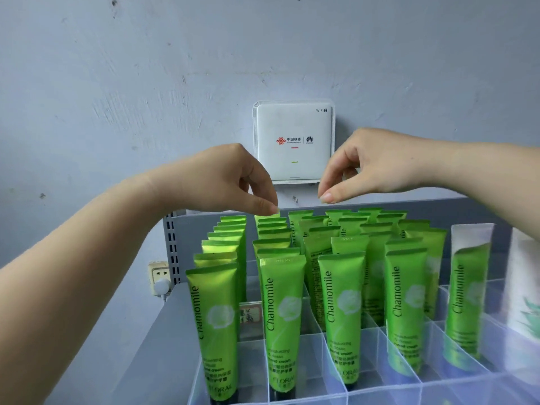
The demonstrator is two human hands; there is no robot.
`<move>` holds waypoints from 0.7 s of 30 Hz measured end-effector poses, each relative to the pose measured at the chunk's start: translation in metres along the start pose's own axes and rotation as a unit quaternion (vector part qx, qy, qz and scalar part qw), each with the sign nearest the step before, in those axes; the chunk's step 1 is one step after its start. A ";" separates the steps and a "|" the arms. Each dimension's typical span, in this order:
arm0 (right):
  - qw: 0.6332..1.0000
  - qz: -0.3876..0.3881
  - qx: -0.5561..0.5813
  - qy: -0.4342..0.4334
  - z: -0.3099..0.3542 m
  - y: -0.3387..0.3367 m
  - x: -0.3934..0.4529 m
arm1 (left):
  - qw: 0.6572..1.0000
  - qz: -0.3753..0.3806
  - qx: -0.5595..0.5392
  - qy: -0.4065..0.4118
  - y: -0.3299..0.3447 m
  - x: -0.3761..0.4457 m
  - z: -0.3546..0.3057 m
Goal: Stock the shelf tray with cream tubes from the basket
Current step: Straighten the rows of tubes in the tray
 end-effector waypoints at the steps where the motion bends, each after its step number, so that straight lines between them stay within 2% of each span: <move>1: 1.000 0.001 -0.003 0.008 -0.005 -0.004 -0.004 | 1.000 0.011 0.004 -0.004 0.003 0.005 -0.003; 11: 0.996 0.028 -0.052 0.074 -0.069 -0.022 -0.029 | 0.997 0.052 0.045 -0.042 0.026 0.044 -0.008; 16: 0.992 0.040 -0.088 0.075 -0.099 -0.021 -0.009 | 0.993 0.049 0.069 -0.088 0.030 0.073 0.006; 21: 0.985 0.075 -0.134 0.072 -0.126 -0.009 0.019 | 0.985 0.083 0.116 -0.100 0.044 0.105 0.018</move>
Point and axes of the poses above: each hand's wrist, its own x-axis towards the middle knuckle, its own y-axis out of the palm, z = x × y, the point moved 5 cm from there along x, towards the middle knuckle, and after that the axes turned 3 degrees about x, right-handed, at the moved point
